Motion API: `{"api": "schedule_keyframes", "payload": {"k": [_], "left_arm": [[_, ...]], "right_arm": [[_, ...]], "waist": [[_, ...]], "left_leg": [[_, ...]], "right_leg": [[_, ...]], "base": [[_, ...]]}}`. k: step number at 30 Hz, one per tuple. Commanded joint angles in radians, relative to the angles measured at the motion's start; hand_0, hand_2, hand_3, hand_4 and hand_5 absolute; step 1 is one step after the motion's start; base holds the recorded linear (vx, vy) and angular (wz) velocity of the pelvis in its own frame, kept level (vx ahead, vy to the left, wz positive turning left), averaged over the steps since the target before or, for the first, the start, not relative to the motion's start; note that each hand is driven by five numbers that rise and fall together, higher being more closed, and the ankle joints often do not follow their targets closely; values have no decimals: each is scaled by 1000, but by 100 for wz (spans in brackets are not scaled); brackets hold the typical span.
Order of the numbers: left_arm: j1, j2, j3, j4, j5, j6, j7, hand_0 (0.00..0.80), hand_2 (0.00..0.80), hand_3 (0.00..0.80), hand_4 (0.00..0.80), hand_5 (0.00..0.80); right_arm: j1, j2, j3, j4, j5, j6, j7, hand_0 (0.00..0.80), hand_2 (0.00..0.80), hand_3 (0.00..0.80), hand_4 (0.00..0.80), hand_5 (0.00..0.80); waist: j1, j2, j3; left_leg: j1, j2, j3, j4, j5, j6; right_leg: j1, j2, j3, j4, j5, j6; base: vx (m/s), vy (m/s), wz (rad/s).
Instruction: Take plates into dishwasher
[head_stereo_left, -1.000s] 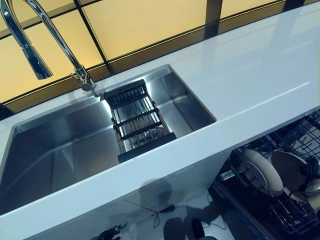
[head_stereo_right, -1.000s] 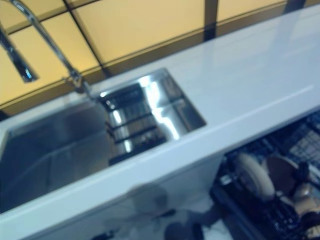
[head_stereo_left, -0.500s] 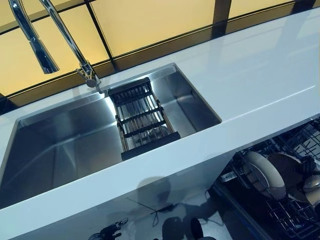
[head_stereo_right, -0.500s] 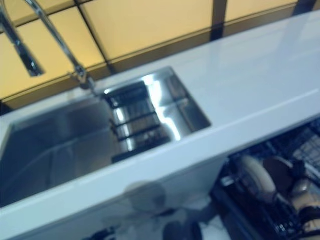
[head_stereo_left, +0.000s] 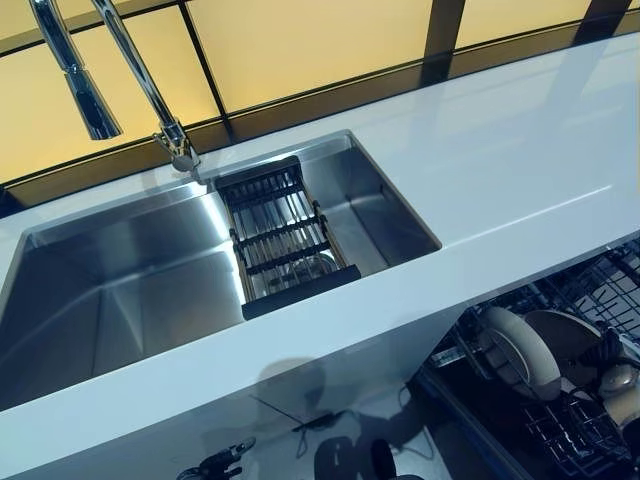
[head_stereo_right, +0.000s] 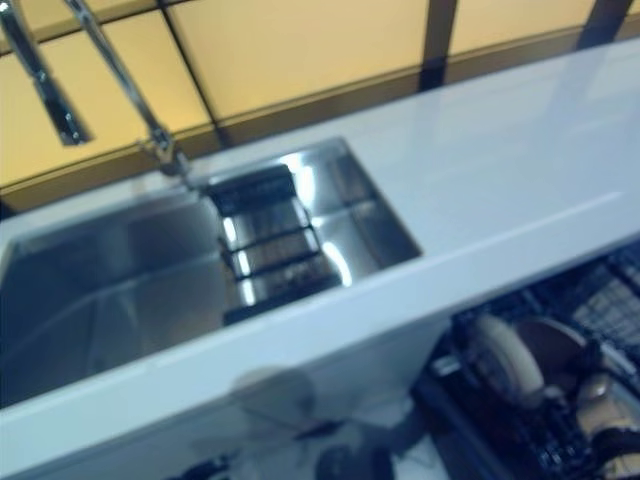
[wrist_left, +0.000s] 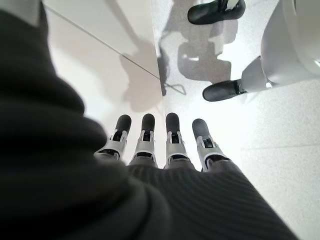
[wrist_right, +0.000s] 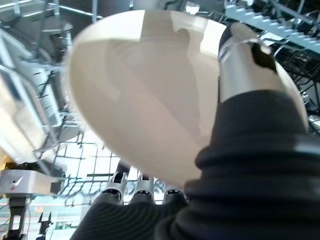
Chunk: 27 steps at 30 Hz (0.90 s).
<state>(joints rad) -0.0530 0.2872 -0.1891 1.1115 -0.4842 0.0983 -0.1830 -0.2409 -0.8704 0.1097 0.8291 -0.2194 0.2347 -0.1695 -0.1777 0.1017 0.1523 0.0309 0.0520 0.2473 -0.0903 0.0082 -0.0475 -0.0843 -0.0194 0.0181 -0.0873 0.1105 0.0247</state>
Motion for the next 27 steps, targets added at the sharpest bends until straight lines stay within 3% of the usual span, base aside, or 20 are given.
{"api": "schedule_keyframes", "payload": {"k": [1,5,16,27], "left_arm": [[-4,42,23,48,30,-20,-1,0,0,0,0,0],[7,47,40,48,39,-18,5,0,0,0,0,0],[24,33,83,76,67,-30,9,0,0,0,0,0],[26,17,98,100,39,-17,18,0,0,0,0,0]], "right_arm": [[23,5,-59,-31,7,23,-9,0,0,0,0,0],[68,-17,-97,-93,2,50,8,0,0,0,0,0],[199,-90,-252,-206,-30,49,33,0,0,0,0,0],[268,-177,-388,-270,-12,78,83,0,0,0,0,0]], "waist": [[7,-63,-41],[-3,-87,-49],[-43,-135,-78],[-66,-157,-106]], "left_leg": [[7,-25,-15,3,-58,59],[13,-23,-4,3,-62,61],[52,-8,31,3,-90,64],[81,-1,49,3,-108,70]], "right_leg": [[25,8,-19,0,-45,67],[28,13,-9,0,-42,69],[51,28,28,0,-47,80],[74,38,45,0,-49,80]], "base": [[33,8,0],[44,27,-4],[62,50,-5],[52,63,-3]]}}
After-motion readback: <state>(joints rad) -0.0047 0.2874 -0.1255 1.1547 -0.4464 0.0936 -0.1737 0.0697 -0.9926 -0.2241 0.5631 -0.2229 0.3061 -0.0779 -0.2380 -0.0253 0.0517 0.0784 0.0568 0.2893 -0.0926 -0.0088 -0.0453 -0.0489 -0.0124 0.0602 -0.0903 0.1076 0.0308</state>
